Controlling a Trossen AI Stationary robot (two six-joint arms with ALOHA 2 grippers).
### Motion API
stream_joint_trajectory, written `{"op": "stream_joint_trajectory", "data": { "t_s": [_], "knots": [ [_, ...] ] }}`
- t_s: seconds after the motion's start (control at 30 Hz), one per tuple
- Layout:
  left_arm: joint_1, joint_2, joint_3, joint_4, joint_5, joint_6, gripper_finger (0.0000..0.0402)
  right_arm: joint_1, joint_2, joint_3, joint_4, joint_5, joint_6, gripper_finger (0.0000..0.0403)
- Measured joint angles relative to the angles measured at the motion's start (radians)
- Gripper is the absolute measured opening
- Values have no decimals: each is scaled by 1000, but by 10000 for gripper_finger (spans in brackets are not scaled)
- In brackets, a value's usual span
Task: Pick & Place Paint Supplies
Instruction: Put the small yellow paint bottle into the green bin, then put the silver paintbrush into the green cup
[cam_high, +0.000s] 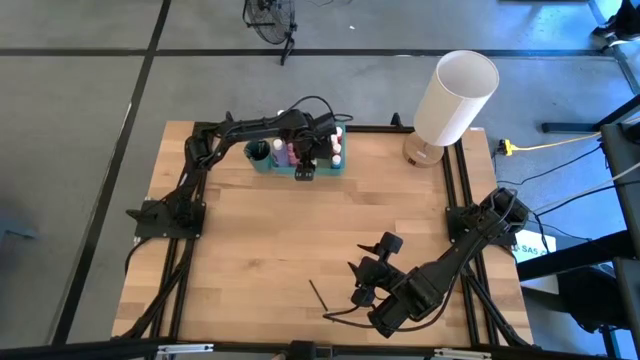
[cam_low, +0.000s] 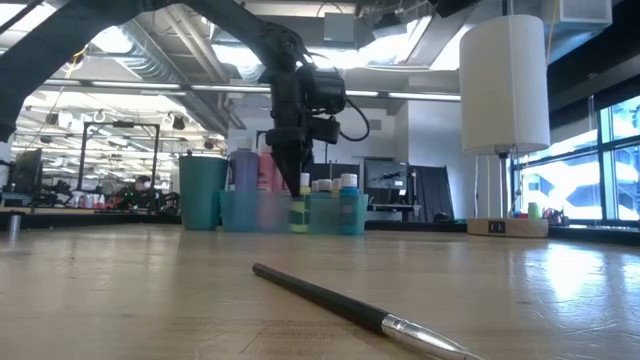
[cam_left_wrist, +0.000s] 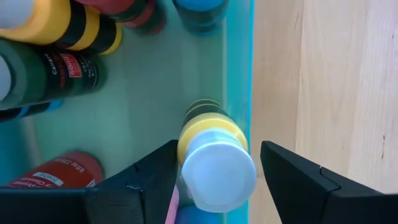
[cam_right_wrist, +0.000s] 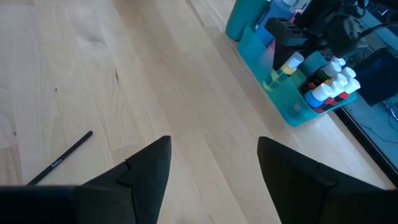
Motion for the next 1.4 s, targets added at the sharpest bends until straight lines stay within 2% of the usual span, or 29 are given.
{"op": "stream_joint_trajectory", "data": {
  "t_s": [0.7,1.17,1.4],
  "knots": [
    [-8,-4,11,-6,-41,-2,224,0,0,0,0,-2,0,242],
    [-45,-6,161,-116,-54,-18,224,0,0,0,1,-8,7,242],
    [-64,-6,246,-218,-139,-21,224,1,0,0,0,-10,7,242]
  ]
}}
